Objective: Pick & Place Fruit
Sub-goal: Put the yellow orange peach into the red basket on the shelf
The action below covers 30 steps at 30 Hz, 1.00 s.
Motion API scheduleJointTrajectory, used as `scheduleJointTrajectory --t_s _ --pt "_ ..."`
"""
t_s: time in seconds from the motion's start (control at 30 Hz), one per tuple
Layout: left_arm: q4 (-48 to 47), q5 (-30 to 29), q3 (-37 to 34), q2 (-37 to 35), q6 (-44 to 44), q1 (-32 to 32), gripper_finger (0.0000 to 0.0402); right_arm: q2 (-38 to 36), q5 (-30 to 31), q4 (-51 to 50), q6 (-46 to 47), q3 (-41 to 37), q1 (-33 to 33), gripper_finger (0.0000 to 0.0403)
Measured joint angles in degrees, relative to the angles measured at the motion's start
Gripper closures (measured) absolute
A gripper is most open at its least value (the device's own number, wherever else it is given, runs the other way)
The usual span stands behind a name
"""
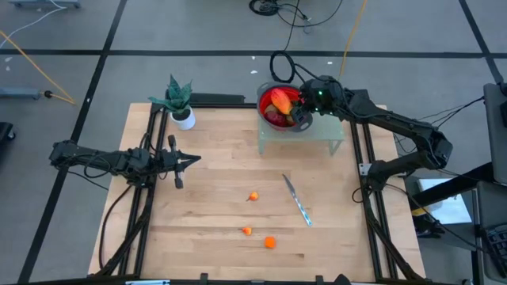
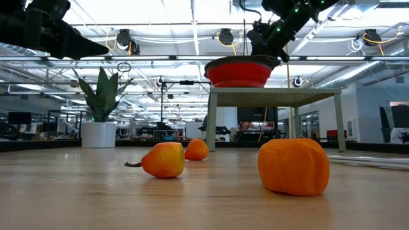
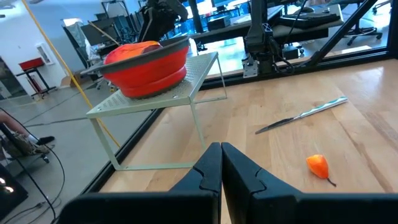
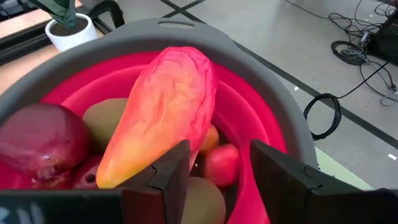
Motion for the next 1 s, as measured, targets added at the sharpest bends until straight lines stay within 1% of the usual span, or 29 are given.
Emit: scheduleJointTrajectory --t_s 0.2,0.3,0.4,0.47,0.6,0.73,1.0 --pt "0.00 0.00 0.00 0.02 -0.04 0.00 0.0392 -0.20 -0.05 0.68 0.02 -0.04 0.02 0.0219" --pt "0.02 0.00 0.00 0.01 -0.15 0.01 0.0392 -1.39 -0.14 0.42 0.14 -0.04 0.21 0.0223" --pt "0.02 0.00 0.00 0.02 -0.15 0.00 0.0392 -3.39 -0.08 -0.11 1.05 -0.04 1.17 0.0236" --pt "0.02 0.00 0.00 0.02 -0.15 0.00 0.0392 -4.84 0.06 -0.89 1.51 -0.06 1.93 0.0248" --pt "0.05 0.00 0.00 0.00 -0.15 0.00 0.0392 -8.22 2.89 -2.31 1.68 -0.04 4.22 0.0277" --pt "0.13 0.00 0.00 0.00 -1.10 0.00 0.0392 -11.51 2.96 -3.95 1.25 -0.04 6.89 0.0314" --pt "3.76 0.02 0.00 0.02 -8.14 0.00 0.0392 -16.64 2.78 -4.85 1.95 -0.06 15.04 0.0395"
